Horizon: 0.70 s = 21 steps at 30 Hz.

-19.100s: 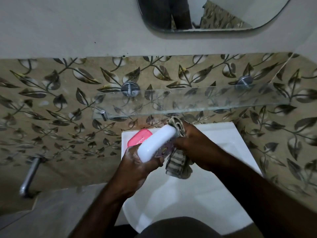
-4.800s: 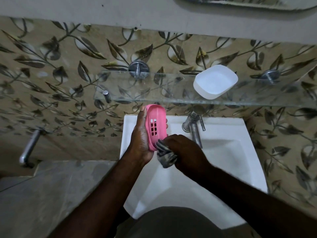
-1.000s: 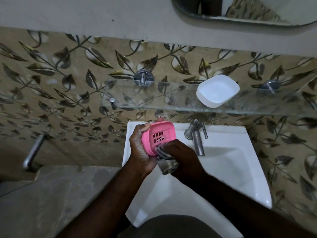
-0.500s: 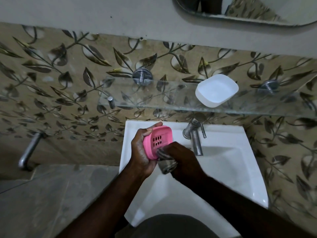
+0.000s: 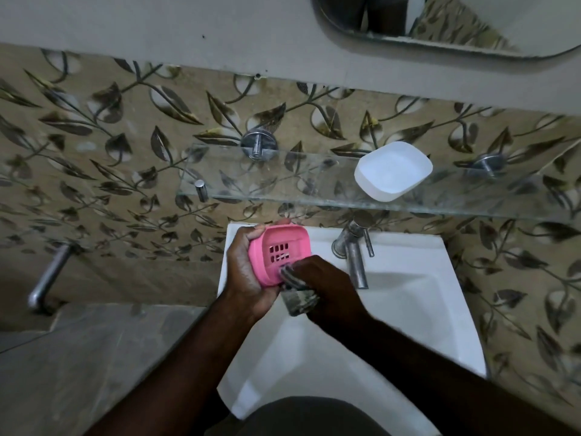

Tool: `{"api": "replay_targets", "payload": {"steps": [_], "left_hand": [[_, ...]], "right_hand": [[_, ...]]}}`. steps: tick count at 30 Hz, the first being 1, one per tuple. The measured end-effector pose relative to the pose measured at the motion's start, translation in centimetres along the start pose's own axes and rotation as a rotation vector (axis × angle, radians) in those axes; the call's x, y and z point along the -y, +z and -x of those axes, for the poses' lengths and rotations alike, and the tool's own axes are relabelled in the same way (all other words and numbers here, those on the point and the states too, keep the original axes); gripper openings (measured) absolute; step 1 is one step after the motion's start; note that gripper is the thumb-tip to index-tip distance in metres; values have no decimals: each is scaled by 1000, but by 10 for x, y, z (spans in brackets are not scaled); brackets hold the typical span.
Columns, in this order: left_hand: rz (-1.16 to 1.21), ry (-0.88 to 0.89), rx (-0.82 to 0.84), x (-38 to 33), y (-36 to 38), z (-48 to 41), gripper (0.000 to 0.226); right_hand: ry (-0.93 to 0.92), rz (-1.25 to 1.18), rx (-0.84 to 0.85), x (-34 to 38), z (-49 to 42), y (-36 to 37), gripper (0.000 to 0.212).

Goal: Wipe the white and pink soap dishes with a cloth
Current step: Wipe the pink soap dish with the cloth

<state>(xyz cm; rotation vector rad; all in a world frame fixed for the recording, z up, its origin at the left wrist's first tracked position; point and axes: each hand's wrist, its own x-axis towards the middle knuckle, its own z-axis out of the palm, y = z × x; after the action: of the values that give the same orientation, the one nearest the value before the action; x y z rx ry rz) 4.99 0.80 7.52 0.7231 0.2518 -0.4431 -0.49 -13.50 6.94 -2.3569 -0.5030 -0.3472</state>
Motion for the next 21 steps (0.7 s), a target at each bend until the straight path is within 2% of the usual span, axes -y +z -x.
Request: {"api": "replay_targets", "payload": {"steps": [3,6,8,9,11,13,17,19,21], "left_hand": [[-79,-96,-3,-7,-1,-2,56],[-95,-168,-3,-15,-2,-4,59],[-38,-174,39,-18,-4,-2,66],[14,-147,57,-17,-4,-1,71],[58,-35,33,-9,-1,-1,83],[-25,66,-47,1,2,-3,93],[-58,60,-98,9,1,-5,69],[-36,-7,-86,10,-4,-4,67],[-43,-72,-73,13,-12,-1,73]], "right_hand": [[-5,165,87,-28,-1,-4,27],[181,-5,97,-20,4,6,26],[361,-122,40,-10,3,10,13],[458,-224,31,-3,0,11,11],[570,-387,67,10,-5,12,23],[549,-404,57,21,-11,13,28],[496,-387,28,35,-5,17,13],[338,-233,50,31,6,20,8],[56,1,92,12,14,17,17]]}}
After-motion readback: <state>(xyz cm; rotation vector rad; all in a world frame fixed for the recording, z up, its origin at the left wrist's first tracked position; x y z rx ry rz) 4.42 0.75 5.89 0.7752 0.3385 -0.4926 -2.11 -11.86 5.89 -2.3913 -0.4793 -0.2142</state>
